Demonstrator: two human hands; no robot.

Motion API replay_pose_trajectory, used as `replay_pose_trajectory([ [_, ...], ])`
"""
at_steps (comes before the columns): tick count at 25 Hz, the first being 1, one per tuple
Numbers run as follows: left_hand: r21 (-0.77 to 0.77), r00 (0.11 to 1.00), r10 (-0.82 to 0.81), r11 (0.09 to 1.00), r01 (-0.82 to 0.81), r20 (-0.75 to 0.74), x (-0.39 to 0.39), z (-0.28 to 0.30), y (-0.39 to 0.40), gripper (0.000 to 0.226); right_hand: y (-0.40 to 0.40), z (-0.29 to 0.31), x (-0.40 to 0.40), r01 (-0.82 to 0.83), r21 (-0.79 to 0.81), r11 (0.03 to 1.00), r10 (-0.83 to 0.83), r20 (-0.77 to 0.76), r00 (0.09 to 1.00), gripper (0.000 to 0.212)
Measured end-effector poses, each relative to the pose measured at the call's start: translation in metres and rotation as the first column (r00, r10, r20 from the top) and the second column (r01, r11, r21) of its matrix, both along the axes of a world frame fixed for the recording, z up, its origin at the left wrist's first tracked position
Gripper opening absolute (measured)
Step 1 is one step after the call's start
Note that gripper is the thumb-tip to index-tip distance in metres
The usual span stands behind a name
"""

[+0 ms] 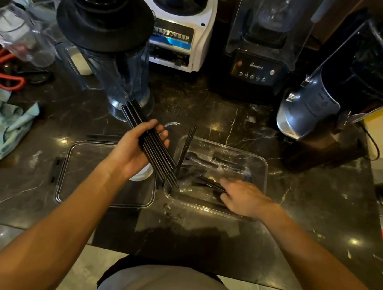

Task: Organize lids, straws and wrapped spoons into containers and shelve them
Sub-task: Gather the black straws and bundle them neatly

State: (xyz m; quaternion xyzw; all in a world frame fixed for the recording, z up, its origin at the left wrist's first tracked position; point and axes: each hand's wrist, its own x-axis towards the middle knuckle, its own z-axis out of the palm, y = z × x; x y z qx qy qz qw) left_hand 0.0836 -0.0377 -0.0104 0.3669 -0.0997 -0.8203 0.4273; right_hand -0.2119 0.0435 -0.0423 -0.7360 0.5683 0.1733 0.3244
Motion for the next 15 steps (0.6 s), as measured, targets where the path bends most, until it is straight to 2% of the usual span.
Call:
replay_pose_trajectory([
  [3, 0.003, 1.0, -0.002, 1.0, 0.002, -0.003, -0.002, -0.001, -0.004, 0.016, 0.0, 0.002, -0.006, 0.152, -0.037, 0.988, -0.149, 0.063, 0.987, 0.019],
  [6, 0.01, 0.999, 0.005, 1.0, -0.005, -0.031, 0.0, -0.005, -0.01, 0.011, -0.004, 0.007, -0.009, 0.286, 0.054, 0.957, -0.291, 0.158, 0.944, 0.02],
  [9, 0.005, 0.999, 0.004, 1.0, -0.004, -0.045, 0.004, -0.007, -0.014, 0.01, -0.009, 0.02, -0.015, 0.266, 0.133, 0.955, -0.286, 0.175, 0.942, 0.019],
  [12, -0.002, 0.998, 0.012, 1.0, -0.012, -0.054, 0.006, -0.006, -0.013, 0.011, -0.011, 0.029, -0.012, 0.216, 0.132, 0.967, -0.24, 0.213, 0.947, 0.022],
  [15, 0.006, 0.998, 0.032, 0.999, -0.032, -0.048, 0.009, -0.007, -0.012, 0.012, -0.012, 0.03, 0.003, 0.247, 0.126, 0.961, -0.274, 0.293, 0.916, 0.013],
])
